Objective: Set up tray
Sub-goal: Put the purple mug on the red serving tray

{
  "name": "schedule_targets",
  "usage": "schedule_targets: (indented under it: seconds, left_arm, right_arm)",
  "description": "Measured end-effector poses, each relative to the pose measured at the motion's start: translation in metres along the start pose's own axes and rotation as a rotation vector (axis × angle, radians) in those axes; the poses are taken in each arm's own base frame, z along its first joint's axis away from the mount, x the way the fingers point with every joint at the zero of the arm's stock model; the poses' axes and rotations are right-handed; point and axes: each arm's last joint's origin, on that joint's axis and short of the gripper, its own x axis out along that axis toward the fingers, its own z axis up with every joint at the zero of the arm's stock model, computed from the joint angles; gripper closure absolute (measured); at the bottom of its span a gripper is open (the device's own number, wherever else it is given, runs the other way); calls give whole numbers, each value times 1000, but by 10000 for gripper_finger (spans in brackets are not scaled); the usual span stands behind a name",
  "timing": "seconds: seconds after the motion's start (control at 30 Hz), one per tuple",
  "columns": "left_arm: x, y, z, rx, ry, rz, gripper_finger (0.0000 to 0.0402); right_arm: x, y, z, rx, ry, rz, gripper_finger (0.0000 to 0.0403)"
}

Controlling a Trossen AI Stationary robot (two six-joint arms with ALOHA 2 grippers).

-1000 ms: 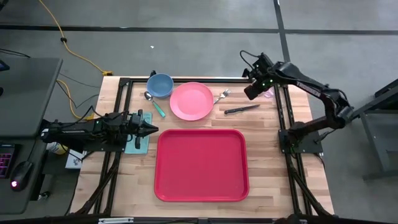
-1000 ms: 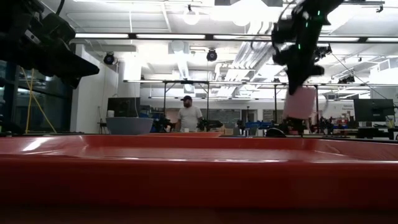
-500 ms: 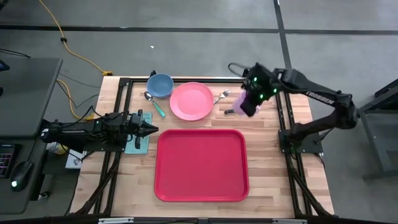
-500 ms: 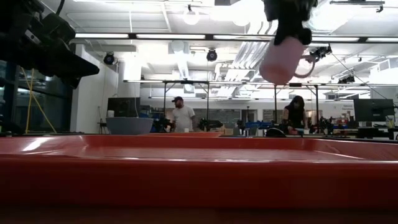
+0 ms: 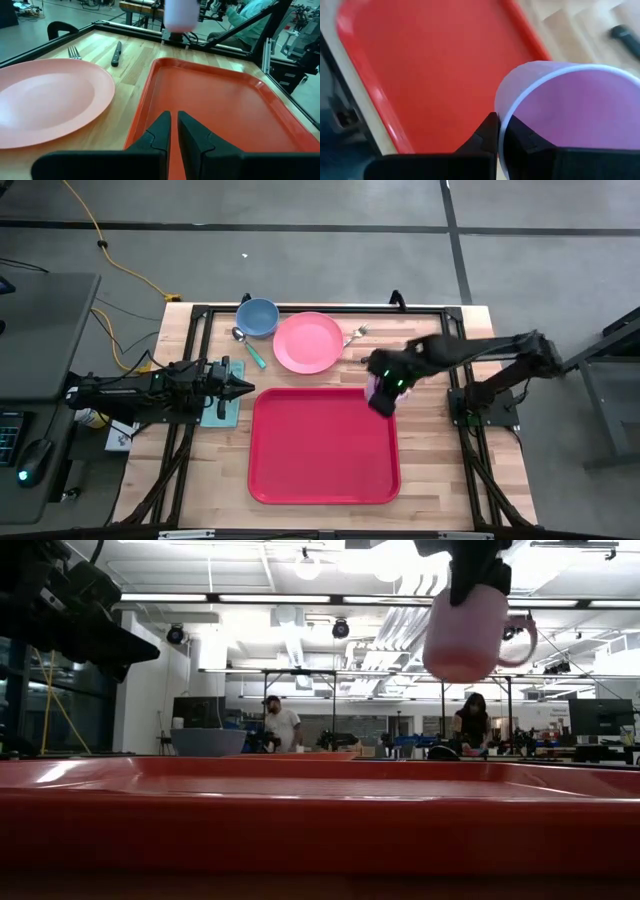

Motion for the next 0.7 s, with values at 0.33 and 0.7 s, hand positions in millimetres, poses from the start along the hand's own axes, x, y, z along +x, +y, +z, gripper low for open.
schedule_targets:
  seconds: [0.33, 0.7]
  left_arm:
    - [0, 0, 0, 0, 0, -1, 339]
    - [0, 0, -1, 6, 17, -2, 339]
  right_arm:
    - [83, 28, -3, 8, 171, -180, 403]
    - [120, 32, 2, 114, 115, -277, 403]
